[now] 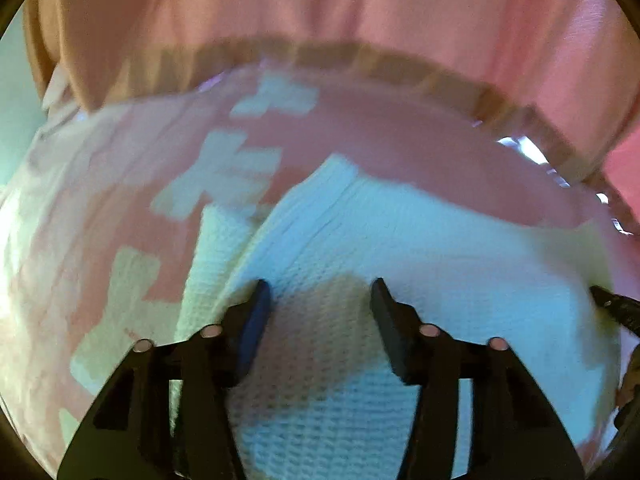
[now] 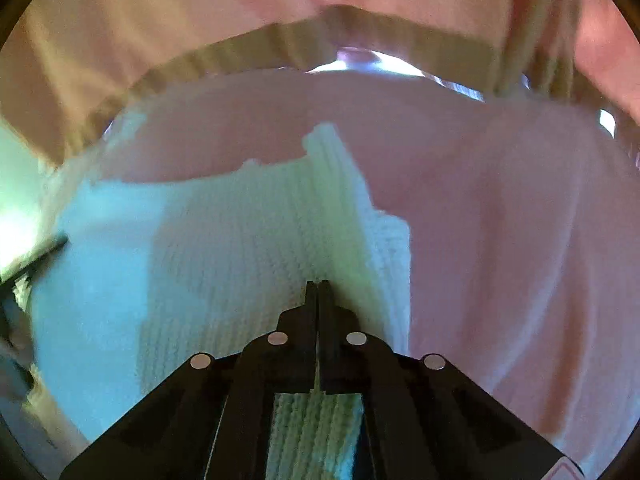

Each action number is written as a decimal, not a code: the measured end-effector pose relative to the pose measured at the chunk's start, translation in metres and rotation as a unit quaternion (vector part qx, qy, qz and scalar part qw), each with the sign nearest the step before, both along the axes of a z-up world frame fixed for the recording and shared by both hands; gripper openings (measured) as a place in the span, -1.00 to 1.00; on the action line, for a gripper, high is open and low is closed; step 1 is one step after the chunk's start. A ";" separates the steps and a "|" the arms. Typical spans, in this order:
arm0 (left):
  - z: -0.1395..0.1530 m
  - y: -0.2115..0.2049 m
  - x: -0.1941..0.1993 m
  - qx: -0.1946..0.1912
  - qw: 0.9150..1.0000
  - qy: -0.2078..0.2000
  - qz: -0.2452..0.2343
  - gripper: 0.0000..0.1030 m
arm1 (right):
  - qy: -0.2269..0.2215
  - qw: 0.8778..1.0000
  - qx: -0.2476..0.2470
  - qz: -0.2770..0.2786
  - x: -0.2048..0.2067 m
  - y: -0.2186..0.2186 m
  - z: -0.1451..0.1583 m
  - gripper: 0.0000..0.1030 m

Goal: Fold small clothes

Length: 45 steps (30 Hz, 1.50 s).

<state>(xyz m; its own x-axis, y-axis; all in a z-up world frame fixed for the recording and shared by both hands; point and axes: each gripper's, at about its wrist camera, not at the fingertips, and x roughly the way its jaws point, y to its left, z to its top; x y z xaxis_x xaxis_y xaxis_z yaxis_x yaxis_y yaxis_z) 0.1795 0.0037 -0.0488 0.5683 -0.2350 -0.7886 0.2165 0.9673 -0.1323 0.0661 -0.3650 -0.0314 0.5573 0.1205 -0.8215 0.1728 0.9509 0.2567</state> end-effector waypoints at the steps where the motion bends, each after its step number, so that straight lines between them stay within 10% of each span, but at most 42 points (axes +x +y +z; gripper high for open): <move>1: 0.003 0.003 0.000 -0.007 1.000 -0.001 0.002 -0.09 | -0.009 0.999 0.029 -0.011 -0.002 -0.006 0.006 -1.00; 11: 0.014 0.009 -0.010 -0.027 0.999 -0.023 0.001 -0.08 | -0.038 0.999 -0.018 -0.020 -0.017 -0.005 0.032 -0.83; 13: 0.029 0.021 -0.021 -0.055 0.998 -0.025 0.006 0.02 | -0.052 0.998 -0.021 -0.022 -0.039 -0.002 0.047 -0.59; 16: 0.045 0.046 -0.054 -0.095 0.994 -0.048 0.026 0.42 | -0.078 0.996 -0.005 -0.043 -0.085 0.000 0.061 0.37; 22: 0.026 0.096 -0.116 -0.155 0.983 -0.022 0.100 0.71 | -0.021 0.994 0.074 -0.081 -0.166 0.001 0.005 0.45; 30: -0.017 0.119 -0.123 -0.209 0.963 0.062 0.157 0.72 | -0.002 0.985 0.161 -0.054 -0.166 0.027 -0.033 0.50; 33: -0.020 0.117 -0.122 -0.218 0.961 0.061 0.158 0.68 | -0.016 0.988 0.141 -0.060 -0.159 0.037 -0.032 0.29; 34: -0.019 0.113 -0.119 -0.215 0.964 0.063 0.146 0.30 | -0.018 0.988 0.143 -0.056 -0.157 0.040 -0.033 -0.62; 35: -0.019 0.109 -0.116 -0.214 0.965 0.072 0.131 -0.48 | -0.017 0.988 0.145 -0.054 -0.155 0.040 -0.032 -0.71; 41: 0.029 0.111 -0.139 -0.183 0.975 0.078 0.095 -0.68 | -0.074 0.991 0.086 -0.071 -0.209 0.018 0.032 -0.79; 45: 0.024 0.115 -0.172 -0.152 0.976 0.131 0.080 -0.68 | -0.021 0.997 0.029 -0.070 -0.245 0.020 0.030 -0.78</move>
<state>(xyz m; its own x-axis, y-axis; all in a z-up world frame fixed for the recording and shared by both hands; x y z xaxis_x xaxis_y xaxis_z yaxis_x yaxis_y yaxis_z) 0.0077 0.1192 -0.0247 0.4057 -0.4056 -0.8191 -0.0137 0.8933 -0.4492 -0.1785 -0.3449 -0.0011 0.6061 0.0845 -0.7909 0.2915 0.9016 0.3196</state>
